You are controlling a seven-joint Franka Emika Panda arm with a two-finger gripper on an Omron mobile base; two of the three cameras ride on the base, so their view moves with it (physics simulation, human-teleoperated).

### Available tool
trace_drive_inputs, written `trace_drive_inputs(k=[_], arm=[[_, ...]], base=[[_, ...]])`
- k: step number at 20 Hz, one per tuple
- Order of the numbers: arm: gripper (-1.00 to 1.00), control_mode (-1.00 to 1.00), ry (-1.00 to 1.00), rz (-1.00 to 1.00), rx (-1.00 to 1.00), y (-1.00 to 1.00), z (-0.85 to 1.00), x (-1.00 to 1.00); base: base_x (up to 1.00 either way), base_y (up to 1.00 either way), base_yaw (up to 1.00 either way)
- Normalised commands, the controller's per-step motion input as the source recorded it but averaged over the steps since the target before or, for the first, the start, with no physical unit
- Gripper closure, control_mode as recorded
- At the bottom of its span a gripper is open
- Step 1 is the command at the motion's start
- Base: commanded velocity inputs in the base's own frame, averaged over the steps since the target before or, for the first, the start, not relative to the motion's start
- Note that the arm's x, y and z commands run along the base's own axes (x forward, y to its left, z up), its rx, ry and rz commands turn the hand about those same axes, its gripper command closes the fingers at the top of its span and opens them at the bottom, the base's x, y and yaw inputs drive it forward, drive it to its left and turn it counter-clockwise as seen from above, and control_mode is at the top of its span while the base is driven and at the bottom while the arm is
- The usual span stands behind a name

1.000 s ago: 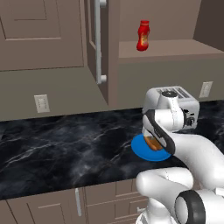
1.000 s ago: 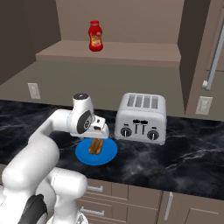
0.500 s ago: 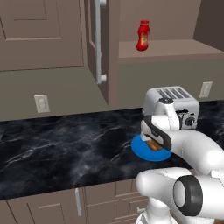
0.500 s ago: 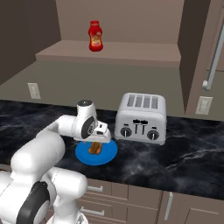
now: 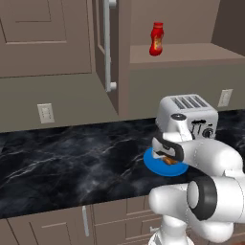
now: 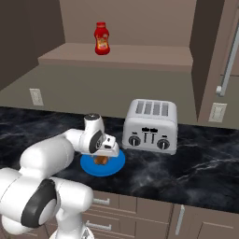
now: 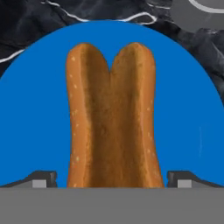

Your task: Move the hot dog bun to the plate on the dining table and place the condiment next to that plate. Then navigate to the fridge and take the sausage and place it on the plate as well.

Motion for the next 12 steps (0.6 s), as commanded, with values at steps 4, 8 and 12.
trace_drive_inputs(k=[4, 8, 12], arm=[[-1.00, -1.00, 0.00, 0.00, 0.00, 0.00, -0.32, 0.02], [-1.00, -1.00, 0.00, 0.00, 0.00, 0.00, -0.31, 0.00], [1.00, -1.00, 0.00, 0.00, 0.00, 0.00, -0.34, 0.00]], base=[[0.00, 0.00, 0.00], [0.00, 0.00, 0.00], [0.00, 0.00, 0.00]])
